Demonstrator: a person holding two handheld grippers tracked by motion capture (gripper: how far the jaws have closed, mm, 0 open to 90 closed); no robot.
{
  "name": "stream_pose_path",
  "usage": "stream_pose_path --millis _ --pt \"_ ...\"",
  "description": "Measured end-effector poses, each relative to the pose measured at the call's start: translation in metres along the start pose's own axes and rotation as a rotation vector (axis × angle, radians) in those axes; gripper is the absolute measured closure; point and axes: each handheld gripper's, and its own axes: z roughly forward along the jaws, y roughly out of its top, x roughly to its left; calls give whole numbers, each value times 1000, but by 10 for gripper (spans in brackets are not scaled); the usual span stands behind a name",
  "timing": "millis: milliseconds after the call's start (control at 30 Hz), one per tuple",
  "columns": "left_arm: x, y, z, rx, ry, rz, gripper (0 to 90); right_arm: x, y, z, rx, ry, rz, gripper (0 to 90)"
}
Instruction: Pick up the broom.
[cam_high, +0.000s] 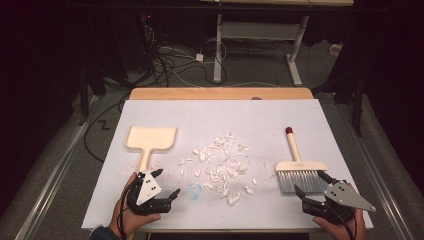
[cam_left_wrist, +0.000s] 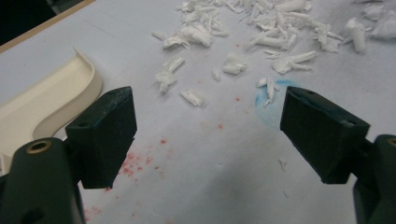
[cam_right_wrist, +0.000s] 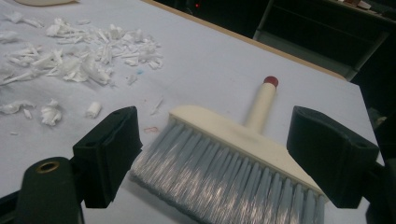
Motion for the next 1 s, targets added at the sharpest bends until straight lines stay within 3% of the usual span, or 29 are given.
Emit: stream_pose_path --millis 133,167,400,567,667,733,833,900,933,1000 --pt "-2 0 0 5 -4 8 176 0 0 -1 2 -7 -1 183" --pt "-2 0 0 5 -5 9 177 -2 2 -2 -2 -22 -21 182" --pt "-1 -2 -1 7 -8 9 177 -11 6 0 7 -53 -9 191" --pt "-1 -2 -2 -1 12 6 180 -20 14 8 24 -47 12 210" --pt "0 -2 -3 -2 15 -2 180 -26 24 19 46 -40 49 207" --pt "2 -2 -3 -7 20 10 180 -33 31 31 80 -43 65 205" --pt "1 -2 -3 -2 14 -5 180 -38 36 41 116 -46 70 202" --pt "1 -2 -2 1 15 -1 180 -46 44 56 190 -42 106 202" --pt "1 -2 -2 2 14 -1 180 -46 44 56 190 -42 106 202" --pt "1 -2 -2 1 13 -3 180 -55 51 72 274 -31 114 231"
